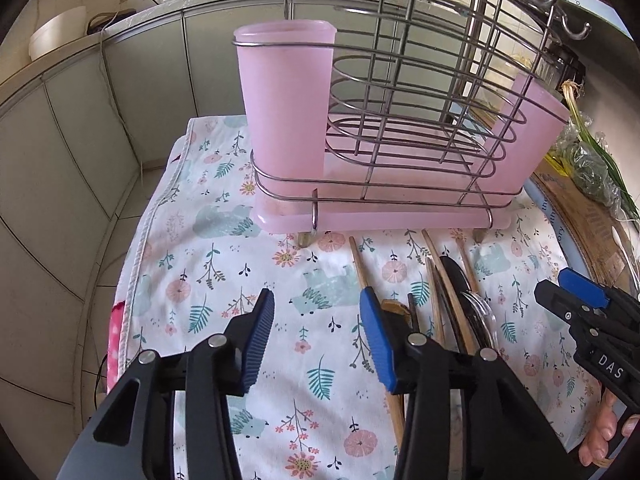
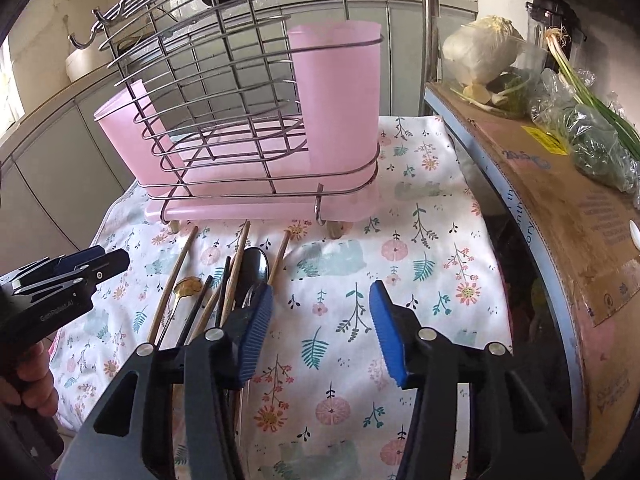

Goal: Organize utensils
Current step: 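Lower the left tool onto a wooden chopstick and close it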

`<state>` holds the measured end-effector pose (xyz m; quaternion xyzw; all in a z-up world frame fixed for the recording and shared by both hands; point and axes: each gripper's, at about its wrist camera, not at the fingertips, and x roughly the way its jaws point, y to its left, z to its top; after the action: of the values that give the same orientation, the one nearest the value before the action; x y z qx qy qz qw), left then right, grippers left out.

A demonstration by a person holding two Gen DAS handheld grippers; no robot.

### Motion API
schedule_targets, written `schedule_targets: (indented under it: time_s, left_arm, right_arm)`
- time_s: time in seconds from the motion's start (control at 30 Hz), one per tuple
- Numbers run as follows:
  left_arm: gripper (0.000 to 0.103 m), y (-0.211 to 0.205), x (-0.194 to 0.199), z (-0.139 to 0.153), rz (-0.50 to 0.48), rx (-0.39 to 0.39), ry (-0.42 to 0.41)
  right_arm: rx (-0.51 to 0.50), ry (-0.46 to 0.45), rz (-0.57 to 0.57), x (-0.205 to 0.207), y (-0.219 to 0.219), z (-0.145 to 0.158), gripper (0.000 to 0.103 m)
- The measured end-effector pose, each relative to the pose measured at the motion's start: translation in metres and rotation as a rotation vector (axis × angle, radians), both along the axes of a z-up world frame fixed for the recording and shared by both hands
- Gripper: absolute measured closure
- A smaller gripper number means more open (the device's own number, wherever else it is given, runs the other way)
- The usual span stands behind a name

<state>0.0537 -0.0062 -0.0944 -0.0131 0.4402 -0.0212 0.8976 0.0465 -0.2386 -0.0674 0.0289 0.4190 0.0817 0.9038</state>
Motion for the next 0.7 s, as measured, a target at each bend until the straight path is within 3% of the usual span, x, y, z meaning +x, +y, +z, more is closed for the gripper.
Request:
schedule_targets:
  time_s: [0.23, 0.47, 0.7]
  left_arm:
    - [0.062, -0.008, 0.021, -0.015, -0.01, 0.017, 0.054]
    - [0.066, -0.012, 0.047, -0.033, -0.017, 0.008, 0.123]
    - [0.067, -0.02, 0.066, -0.044, -0.02, 0.033, 0.146]
  right_arm:
    - [0.016, 0.025, -0.003, 0.01, -0.004, -0.007, 0.053]
    - [0.077, 0.068, 0.003, 0.024, -0.013, -0.014, 0.064]
    - [0.087, 0.076, 0.012, 0.031, -0.016, -0.017, 0.065]
